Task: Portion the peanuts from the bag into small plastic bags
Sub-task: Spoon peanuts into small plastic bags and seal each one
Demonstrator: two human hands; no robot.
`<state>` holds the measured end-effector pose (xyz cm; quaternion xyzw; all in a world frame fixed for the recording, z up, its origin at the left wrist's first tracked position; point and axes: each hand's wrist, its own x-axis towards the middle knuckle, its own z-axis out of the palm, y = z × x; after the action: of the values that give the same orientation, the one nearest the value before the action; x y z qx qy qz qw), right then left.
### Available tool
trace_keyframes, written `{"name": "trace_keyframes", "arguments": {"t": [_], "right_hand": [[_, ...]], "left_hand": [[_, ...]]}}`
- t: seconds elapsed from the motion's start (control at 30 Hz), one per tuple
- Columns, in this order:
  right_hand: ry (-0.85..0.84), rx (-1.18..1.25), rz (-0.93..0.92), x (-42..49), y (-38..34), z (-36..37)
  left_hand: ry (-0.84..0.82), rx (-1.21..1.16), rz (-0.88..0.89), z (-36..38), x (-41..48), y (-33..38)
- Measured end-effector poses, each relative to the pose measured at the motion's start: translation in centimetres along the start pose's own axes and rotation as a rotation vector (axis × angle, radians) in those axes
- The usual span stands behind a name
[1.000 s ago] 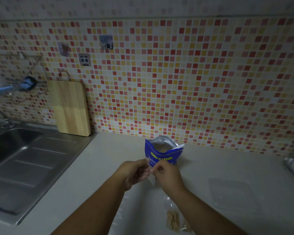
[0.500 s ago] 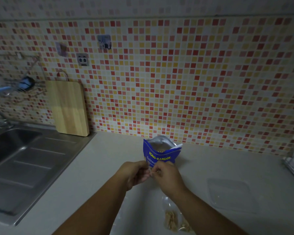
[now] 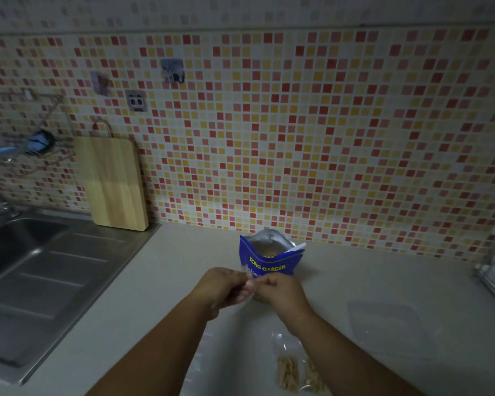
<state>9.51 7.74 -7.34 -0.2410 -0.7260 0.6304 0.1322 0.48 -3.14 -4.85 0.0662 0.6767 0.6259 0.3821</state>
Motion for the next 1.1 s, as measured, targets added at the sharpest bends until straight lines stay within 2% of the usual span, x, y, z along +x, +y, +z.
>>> {"name": "trace_keyframes", "arguments": {"t": [0.2,0.33,0.43,0.5,0.6,0.67,0.73,0.83,0.97,1.1], "right_hand": [[-0.106,0.160,0.124,0.2,-0.8,-0.6],[-0.016,0.109,0.252,0.2,-1.1,-0.6],[0.011,0.090,0.222,0.0,-1.6,-0.5],[0.068,-0.092,0.099,0.4,-1.3,-0.8],[0.187,-0.628,-0.081,0.5,-1.2,-1.3],[0.197,-0.691,-0.098,0.3,-1.7,-1.1],[0.220,-0.664,-0.083,0.3,-1.8,-0.9],[0.243,-0.630,-0.057,0.6,-2.0,-0.9],[0.195,-0.538,-0.008,0.7,-2.2,-0.6],[0.157,-0.437,0.015,0.6,-2.9,-0.3]], "left_hand": [[-0.085,0.073,0.030,-0.7,0.0,0.2],[-0.115,0.139,0.055,-0.8,0.0,0.5],[-0.120,0.173,0.069,-0.9,0.0,0.7],[-0.110,0.210,0.063,-0.9,0.0,0.7],[-0.091,0.315,0.025,-0.6,-0.1,0.6],[-0.057,0.372,0.017,-0.1,-0.1,0.5],[0.002,0.442,0.091,0.2,0.2,0.0],[0.087,0.656,0.396,-0.4,0.3,-1.1],[0.037,0.992,0.710,0.5,-1.0,-0.7],[0.188,0.876,0.732,0.4,-0.1,-1.2]]}}
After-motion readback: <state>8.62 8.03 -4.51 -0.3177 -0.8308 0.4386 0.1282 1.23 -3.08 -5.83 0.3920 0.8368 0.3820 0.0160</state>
